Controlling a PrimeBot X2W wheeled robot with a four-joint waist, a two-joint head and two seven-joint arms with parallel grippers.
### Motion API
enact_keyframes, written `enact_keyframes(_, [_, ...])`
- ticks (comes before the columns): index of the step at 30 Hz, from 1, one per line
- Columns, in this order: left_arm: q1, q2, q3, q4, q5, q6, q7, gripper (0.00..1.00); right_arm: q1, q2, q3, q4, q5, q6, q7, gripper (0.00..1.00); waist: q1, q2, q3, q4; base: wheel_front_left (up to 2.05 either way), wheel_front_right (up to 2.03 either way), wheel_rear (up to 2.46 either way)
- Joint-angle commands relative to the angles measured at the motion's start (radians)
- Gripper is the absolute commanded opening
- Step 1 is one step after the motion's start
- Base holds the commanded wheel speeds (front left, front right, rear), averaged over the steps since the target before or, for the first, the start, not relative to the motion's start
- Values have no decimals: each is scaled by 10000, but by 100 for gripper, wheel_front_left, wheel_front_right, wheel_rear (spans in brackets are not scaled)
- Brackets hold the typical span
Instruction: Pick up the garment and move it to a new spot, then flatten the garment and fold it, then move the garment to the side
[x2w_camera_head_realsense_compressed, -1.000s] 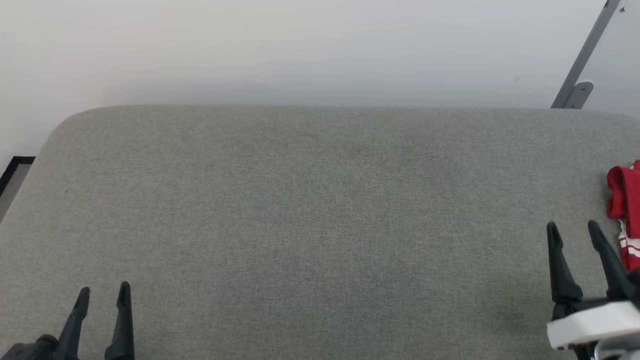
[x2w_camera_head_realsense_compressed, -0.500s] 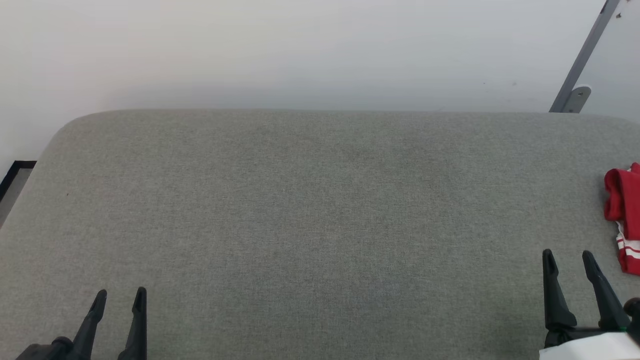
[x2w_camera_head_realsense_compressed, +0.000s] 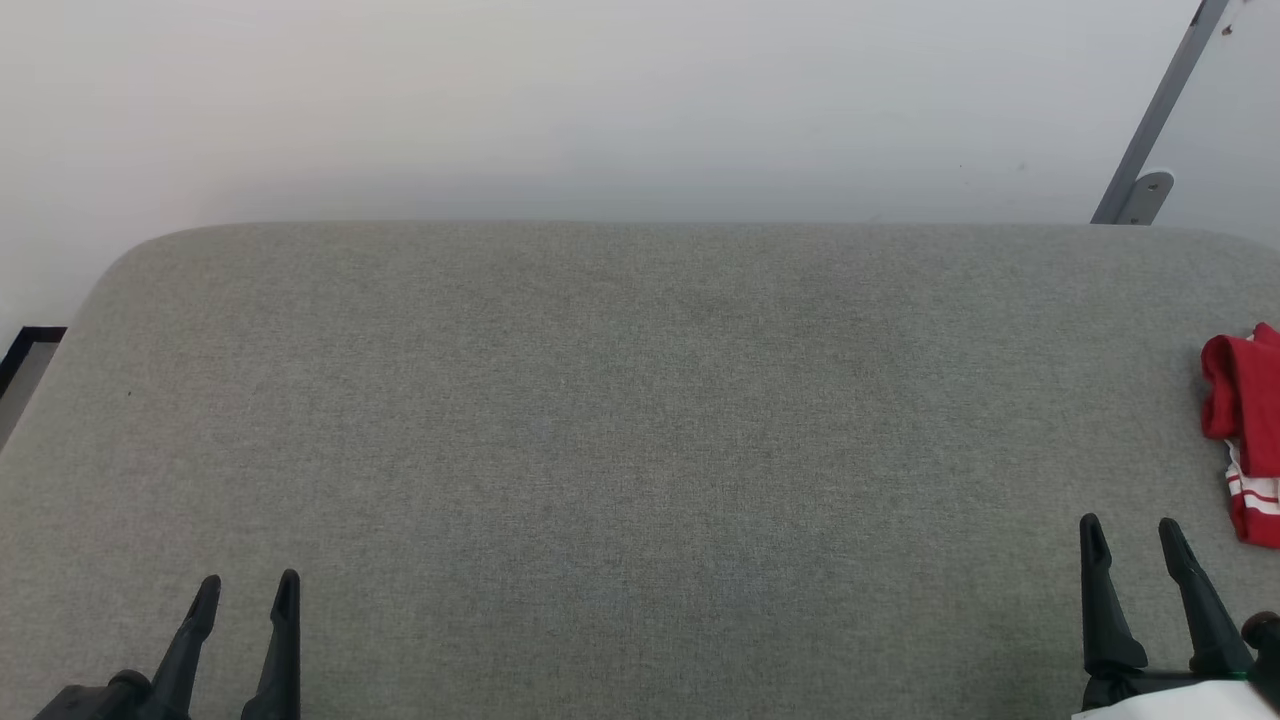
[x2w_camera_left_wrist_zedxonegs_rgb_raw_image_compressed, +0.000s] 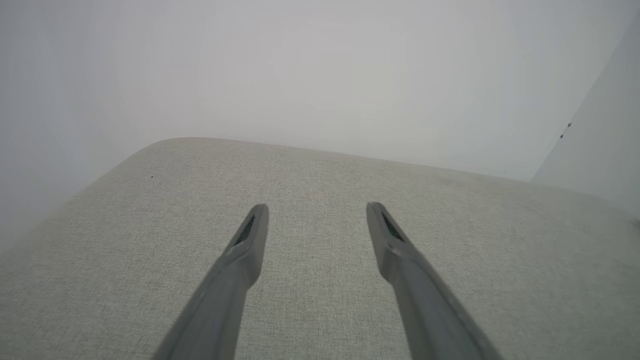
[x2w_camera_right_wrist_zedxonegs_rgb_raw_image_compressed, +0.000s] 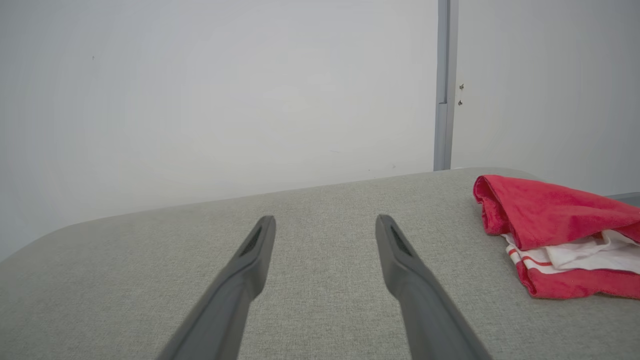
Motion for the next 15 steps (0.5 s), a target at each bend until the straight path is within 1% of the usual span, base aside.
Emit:
enact_keyframes(1, [-71, -14, -9, -45, -126, -38, -47, 100, 12, 37, -29, -16, 44, -3, -43, 100, 0, -1, -2, 1, 0, 0, 0])
enact_keyframes(10, [-96, -55, -44, -67, -154, -38, -47, 100, 81, 86, -7, 29, 15, -3, -44, 100, 0, -1, -36, 58, 0, 0, 0])
enact_keyframes(11, [-2, -63, -60, -8, -166, 2, 5, 0, 7, 61, 13, 71, 5, 0, 1, 0, 0, -1, -37, 56, 0, 0, 0])
enact_keyframes(15, [39, -346, -158, 365, -201, 4, 56, 0, 59, 155, 75, 448, 27, 0, 27, 0, 0, -1, -38, 54, 0, 0, 0])
